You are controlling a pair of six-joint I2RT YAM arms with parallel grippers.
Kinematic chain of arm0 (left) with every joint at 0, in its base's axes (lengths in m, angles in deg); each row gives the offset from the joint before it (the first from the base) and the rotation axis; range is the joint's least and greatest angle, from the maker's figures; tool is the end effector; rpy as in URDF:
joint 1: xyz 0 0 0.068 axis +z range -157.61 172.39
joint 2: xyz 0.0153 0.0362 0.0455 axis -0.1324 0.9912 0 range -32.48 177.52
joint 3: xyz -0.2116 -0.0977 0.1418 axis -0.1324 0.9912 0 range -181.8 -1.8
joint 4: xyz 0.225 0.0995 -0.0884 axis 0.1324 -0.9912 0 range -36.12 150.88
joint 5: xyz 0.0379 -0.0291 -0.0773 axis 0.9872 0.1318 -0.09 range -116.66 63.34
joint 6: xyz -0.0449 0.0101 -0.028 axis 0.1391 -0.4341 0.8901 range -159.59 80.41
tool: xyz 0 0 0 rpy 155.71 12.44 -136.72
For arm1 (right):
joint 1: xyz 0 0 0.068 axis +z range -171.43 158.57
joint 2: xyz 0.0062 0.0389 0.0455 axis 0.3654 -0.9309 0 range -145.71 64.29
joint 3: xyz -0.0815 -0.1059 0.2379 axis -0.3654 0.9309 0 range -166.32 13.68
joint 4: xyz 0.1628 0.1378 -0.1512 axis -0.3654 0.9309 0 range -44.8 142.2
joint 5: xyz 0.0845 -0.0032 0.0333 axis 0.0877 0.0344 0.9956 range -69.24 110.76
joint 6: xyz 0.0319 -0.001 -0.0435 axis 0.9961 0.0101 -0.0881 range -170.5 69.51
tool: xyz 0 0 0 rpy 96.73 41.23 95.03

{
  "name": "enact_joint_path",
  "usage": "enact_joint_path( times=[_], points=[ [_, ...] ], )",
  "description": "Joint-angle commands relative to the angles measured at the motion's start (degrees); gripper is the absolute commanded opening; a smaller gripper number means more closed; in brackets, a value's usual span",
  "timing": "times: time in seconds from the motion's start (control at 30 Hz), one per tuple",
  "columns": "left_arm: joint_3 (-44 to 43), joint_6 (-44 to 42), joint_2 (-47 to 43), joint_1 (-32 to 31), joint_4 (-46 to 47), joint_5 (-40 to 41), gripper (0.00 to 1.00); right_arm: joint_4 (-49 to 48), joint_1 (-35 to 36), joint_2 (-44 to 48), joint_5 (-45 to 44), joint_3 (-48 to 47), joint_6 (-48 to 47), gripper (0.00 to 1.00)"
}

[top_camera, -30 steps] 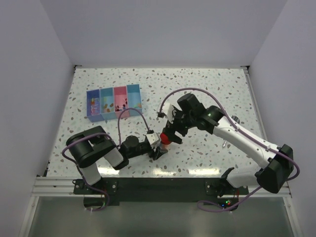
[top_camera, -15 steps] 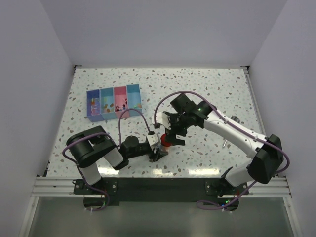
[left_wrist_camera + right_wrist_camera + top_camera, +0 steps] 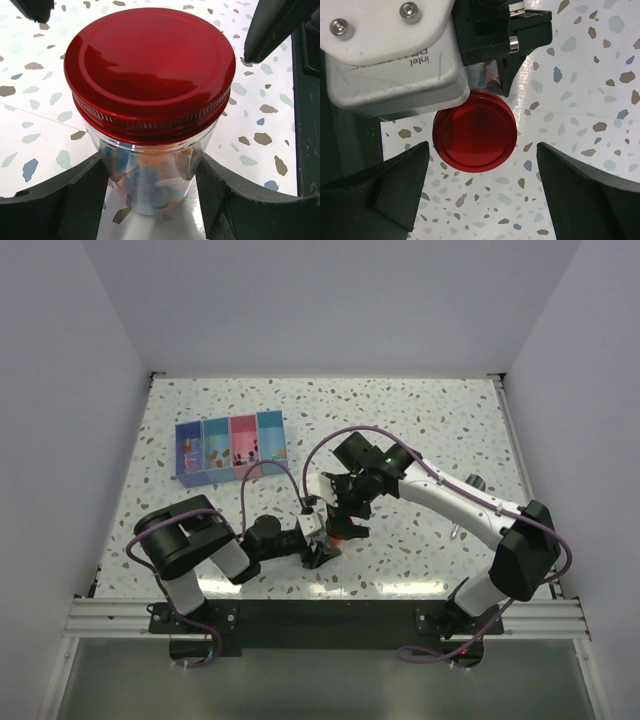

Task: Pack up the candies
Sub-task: Screw the bottle lid onto the packing bottle.

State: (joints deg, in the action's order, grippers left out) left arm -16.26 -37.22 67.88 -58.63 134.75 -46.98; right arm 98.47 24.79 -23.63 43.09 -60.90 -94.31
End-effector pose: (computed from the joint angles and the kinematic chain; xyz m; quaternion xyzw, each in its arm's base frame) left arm 0.1475 -0.2019 0.1108 0.4163 0.6515 -0.4007 0.4916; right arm 0.2012 0.2296 0.2811 -0.7073 0.6514 0.1937 0.1949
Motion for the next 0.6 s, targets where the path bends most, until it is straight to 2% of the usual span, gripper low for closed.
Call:
enact_joint_path(
  times=[0.0,0.37,0.47,0.5,0.57],
  points=[
    [-1.36,-0.97,-2.27,0.14,4.01,-1.22,0.33,0.34,0.63,-0.67,1.93,-2.41,-0.75,0.91],
    [-1.80,-1.67,-2.45,0.22,2.60,-1.31,0.32,0.95,1.16,-2.26,2.63,-3.11,-0.57,0.84],
    [-1.80,-1.76,-2.45,0.22,2.60,-0.61,0.31,1.13,1.16,-2.26,2.81,-3.20,-0.40,0.74],
    [-1.80,-1.76,-2.53,0.14,2.60,-0.34,0.31,1.22,1.24,-2.26,2.90,-3.11,-0.22,0.66],
    [-1.63,-1.76,-2.88,0.14,2.60,0.71,0.29,1.22,1.24,-2.34,2.90,-3.02,0.74,0.59]
  ],
)
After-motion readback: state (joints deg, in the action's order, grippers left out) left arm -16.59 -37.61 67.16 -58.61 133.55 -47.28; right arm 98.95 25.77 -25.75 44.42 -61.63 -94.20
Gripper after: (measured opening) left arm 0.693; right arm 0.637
